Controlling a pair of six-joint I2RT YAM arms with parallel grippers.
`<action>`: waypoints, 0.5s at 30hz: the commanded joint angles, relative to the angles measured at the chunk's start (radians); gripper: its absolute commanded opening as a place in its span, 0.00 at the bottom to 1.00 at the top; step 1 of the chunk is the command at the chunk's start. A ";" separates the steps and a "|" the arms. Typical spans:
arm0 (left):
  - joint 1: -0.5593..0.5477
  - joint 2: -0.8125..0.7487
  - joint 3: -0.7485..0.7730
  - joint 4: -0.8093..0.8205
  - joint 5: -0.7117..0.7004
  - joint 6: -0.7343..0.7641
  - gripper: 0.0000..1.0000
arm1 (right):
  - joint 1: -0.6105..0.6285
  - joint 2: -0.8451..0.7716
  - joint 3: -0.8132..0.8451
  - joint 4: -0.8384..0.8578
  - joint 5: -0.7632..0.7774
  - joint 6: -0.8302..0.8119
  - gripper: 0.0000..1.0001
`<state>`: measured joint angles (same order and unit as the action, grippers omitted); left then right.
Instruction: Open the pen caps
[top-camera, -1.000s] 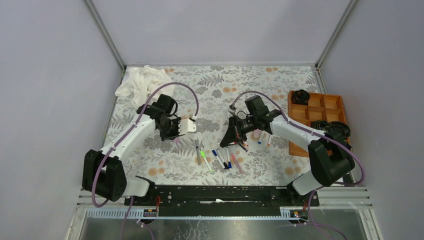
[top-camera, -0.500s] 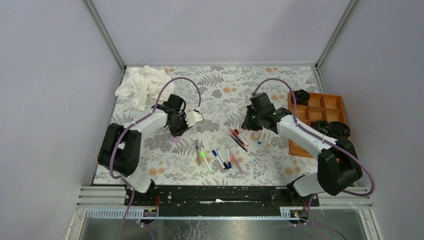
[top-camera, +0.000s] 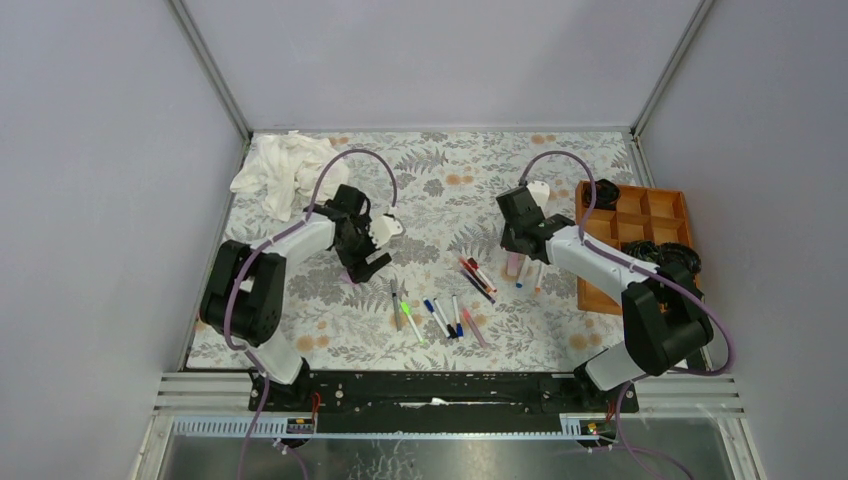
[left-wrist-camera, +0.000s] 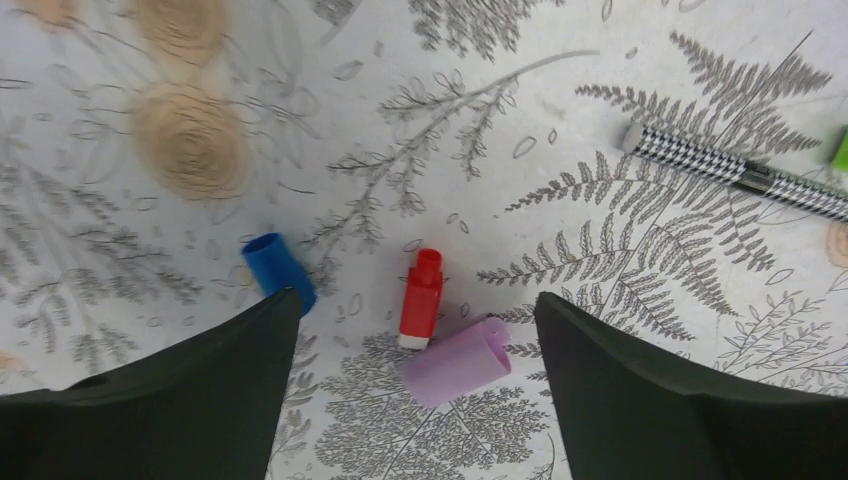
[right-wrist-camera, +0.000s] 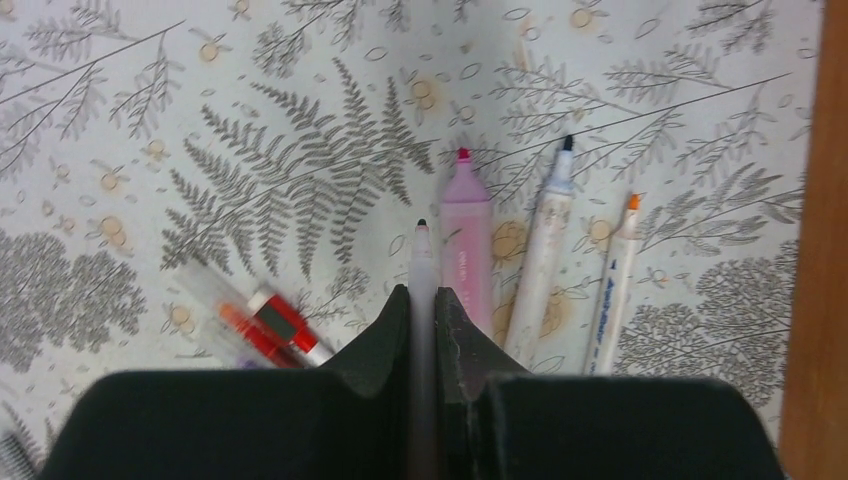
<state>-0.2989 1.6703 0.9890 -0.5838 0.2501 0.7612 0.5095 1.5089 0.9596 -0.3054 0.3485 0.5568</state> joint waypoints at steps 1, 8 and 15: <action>0.031 -0.059 0.107 -0.064 0.068 -0.053 0.98 | -0.022 0.022 0.007 0.000 0.123 0.002 0.00; 0.120 -0.155 0.332 -0.223 0.218 -0.139 0.99 | -0.046 0.085 0.010 0.011 0.127 0.007 0.02; 0.190 -0.288 0.347 -0.130 0.154 -0.264 0.99 | -0.048 0.123 0.024 0.010 0.109 0.008 0.19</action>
<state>-0.1291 1.4376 1.3544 -0.7441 0.4454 0.6098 0.4679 1.6199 0.9592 -0.3019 0.4255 0.5575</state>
